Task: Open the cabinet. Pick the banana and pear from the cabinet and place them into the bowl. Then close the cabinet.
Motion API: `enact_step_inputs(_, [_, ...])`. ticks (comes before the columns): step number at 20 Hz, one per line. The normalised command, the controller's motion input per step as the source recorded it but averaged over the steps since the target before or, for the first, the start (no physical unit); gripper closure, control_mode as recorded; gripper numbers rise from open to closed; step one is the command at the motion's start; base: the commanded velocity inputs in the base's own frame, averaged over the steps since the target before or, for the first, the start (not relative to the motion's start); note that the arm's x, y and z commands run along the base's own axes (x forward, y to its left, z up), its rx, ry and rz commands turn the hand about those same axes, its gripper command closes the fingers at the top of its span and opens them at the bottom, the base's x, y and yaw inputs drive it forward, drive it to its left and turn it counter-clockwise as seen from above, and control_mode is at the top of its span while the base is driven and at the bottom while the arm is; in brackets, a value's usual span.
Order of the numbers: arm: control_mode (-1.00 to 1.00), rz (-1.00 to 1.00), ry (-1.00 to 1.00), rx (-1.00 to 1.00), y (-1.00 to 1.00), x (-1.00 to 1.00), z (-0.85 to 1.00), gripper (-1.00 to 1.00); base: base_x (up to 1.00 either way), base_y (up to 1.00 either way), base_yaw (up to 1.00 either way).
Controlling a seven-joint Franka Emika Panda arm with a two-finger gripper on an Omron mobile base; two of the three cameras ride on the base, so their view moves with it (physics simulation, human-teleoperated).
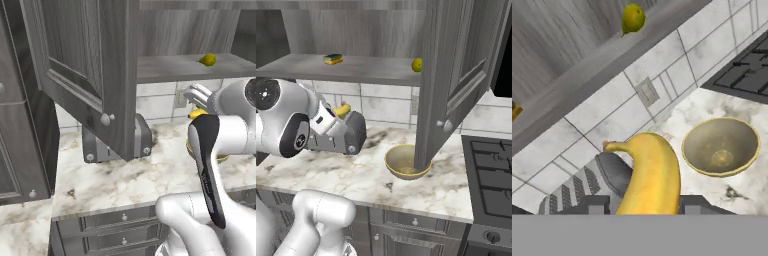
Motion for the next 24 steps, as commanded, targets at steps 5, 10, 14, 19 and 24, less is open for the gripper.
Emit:
enact_step_inputs(5, [-1.00, -0.11, 0.14, 0.15, -0.82, -0.42, -0.39, 1.00, 0.00, 0.00, 0.00])
enact_step_inputs(10, [-1.00, -0.02, 0.09, 0.07, -0.64, 0.20, -0.21, 1.00, 0.00, 0.00, 0.00])
enact_step_inputs(14, [-1.00, -0.01, 0.17, 0.02, -0.43, 0.72, -0.24, 1.00, 0.00, 0.00, 0.00])
enact_step_inputs(19, [-1.00, -0.06, 0.30, 0.00, -0.18, 0.97, -0.36, 1.00, 0.00, 0.00, 0.00])
enact_step_inputs(24, [-1.00, -0.01, 0.22, 0.00, -0.18, 0.32, -0.65, 1.00, 0.00, 0.00, 0.00])
